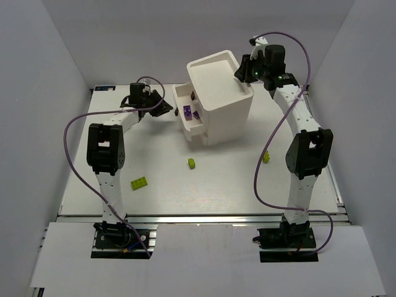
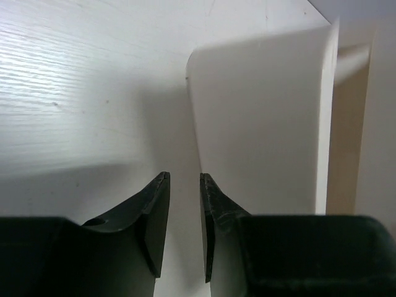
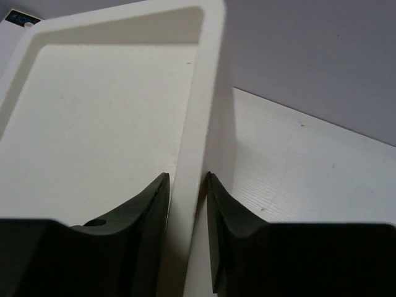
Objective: Sort the legos into containers by color
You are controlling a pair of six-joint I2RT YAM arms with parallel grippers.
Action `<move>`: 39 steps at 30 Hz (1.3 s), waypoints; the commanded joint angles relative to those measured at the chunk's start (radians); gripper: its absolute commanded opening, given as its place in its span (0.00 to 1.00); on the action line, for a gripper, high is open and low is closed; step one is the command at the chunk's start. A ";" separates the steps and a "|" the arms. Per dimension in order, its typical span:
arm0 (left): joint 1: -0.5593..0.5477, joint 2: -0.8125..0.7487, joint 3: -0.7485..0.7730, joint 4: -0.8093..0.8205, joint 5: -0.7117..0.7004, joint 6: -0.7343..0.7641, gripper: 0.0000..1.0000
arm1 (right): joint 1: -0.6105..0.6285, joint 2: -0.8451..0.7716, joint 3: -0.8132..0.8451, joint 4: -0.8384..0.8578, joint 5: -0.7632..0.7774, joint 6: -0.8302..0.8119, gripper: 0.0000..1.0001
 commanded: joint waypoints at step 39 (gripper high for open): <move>-0.057 -0.116 -0.108 0.244 0.268 -0.098 0.36 | 0.068 -0.046 0.003 -0.001 0.147 0.178 0.00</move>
